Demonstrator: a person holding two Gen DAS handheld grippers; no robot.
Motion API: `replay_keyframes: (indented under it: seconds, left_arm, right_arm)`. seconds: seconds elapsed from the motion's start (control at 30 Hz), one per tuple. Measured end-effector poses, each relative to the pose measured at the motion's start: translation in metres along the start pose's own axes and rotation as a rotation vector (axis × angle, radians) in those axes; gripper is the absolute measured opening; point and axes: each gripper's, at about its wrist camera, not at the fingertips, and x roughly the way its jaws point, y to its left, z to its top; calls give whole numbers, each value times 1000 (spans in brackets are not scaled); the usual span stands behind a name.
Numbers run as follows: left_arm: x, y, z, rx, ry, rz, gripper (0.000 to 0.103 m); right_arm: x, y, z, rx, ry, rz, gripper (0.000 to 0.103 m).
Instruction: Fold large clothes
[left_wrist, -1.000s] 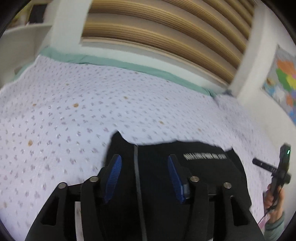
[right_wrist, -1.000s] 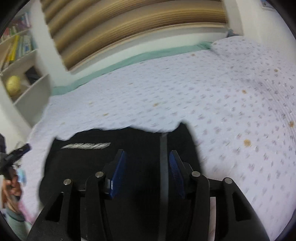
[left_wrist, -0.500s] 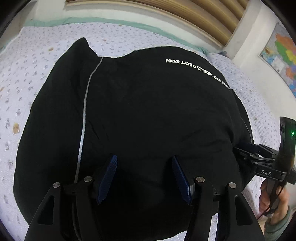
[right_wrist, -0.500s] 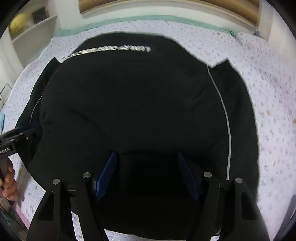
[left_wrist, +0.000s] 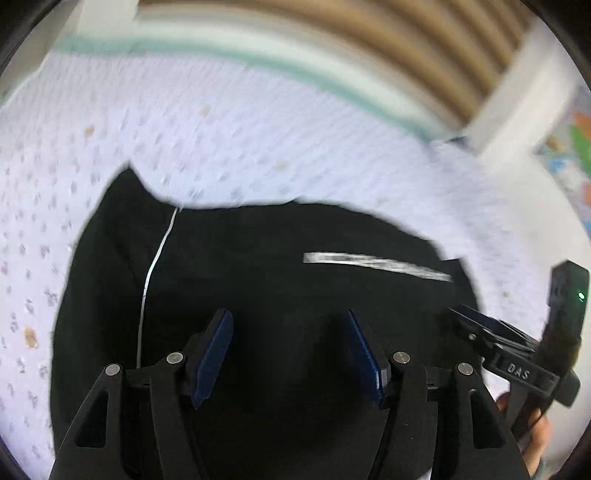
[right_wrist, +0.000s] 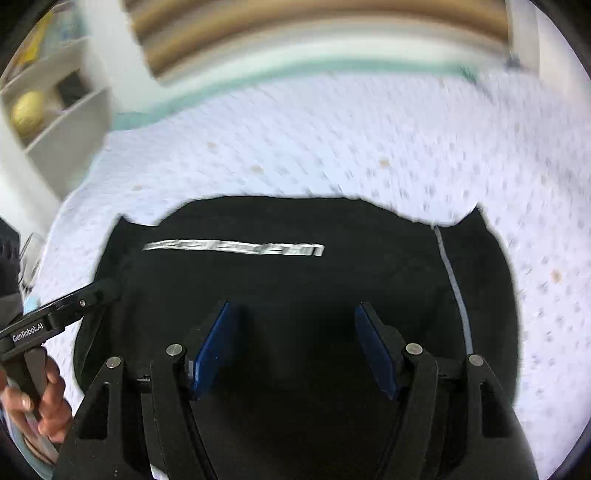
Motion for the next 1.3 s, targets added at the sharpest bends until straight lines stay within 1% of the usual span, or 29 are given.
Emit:
replay_keyframes:
  seconds: [0.03, 0.07, 0.17, 0.2, 0.33, 0.4, 0.47, 0.53, 0.6, 0.67, 0.73, 0.77, 0.83, 0.93, 1.0, 1.03, 1.07, 1.13, 1.2, 1.27, 1.3]
  left_arm:
    - [11, 7, -1, -22, 16, 3, 66]
    - [22, 15, -2, -45, 18, -9, 69]
    - [30, 30, -5, -76, 3, -58, 69]
    - [29, 30, -8, -75, 1, -60, 69]
    - [26, 23, -15, -28, -27, -34, 69]
    - [19, 22, -14, -12, -43, -45, 69]
    - [-1, 21, -26, 10, -70, -50, 69]
    - [-25, 24, -36, 52, -100, -46, 69]
    - [-50, 32, -43, 83, -141, -27, 69]
    - [-78, 47, -48, 90, -182, -9, 69]
    - [-97, 65, -49, 71, -204, -5, 70]
    - [-106, 78, -49, 45, -207, -6, 71]
    - [-115, 99, -49, -12, -199, -19, 74]
    - [-121, 138, -55, -121, -185, -49, 76]
    - [-115, 155, -59, -176, -155, -86, 76]
    - [-108, 162, -60, -200, -133, -121, 76]
    - [-104, 165, -64, -213, -120, -141, 76]
    - [-85, 168, -63, -236, -71, -179, 76]
    - [-68, 167, -59, -240, -37, -198, 76]
    - [-50, 170, -56, -267, 4, -202, 76]
    - [-43, 171, -55, -276, 25, -208, 76]
  right_arm:
    - [13, -5, 0, 5, 26, -26, 72]
    - [25, -10, -1, 8, 43, -33, 72]
    - [40, -23, -7, 31, 52, 9, 73]
    - [40, -24, -8, 29, 44, 12, 73]
    - [38, -16, -13, -22, 25, -34, 73]
    - [35, -15, -15, -14, 12, -15, 75]
    - [29, -22, -17, 7, -3, 21, 75]
    - [14, -26, -23, 42, -19, 59, 76]
    - [-11, -37, -32, 85, -51, 111, 80]
    - [-35, -49, -45, 113, -88, 144, 85]
    - [-59, -68, -59, 144, -128, 137, 89]
    - [-71, -81, -67, 166, -145, 120, 91]
    - [-83, -102, -77, 203, -154, 94, 92]
    - [-90, -136, -87, 271, -136, 75, 92]
    - [-89, -156, -95, 318, -121, 82, 92]
    - [-88, -162, -98, 334, -116, 81, 92]
    - [-87, -168, -101, 345, -112, 81, 92]
    - [-79, -175, -102, 357, -94, 77, 92]
    - [-67, -179, -101, 356, -75, 76, 92]
    - [-59, -180, -101, 347, -61, 68, 92]
    - [-54, -181, -101, 343, -57, 42, 92]
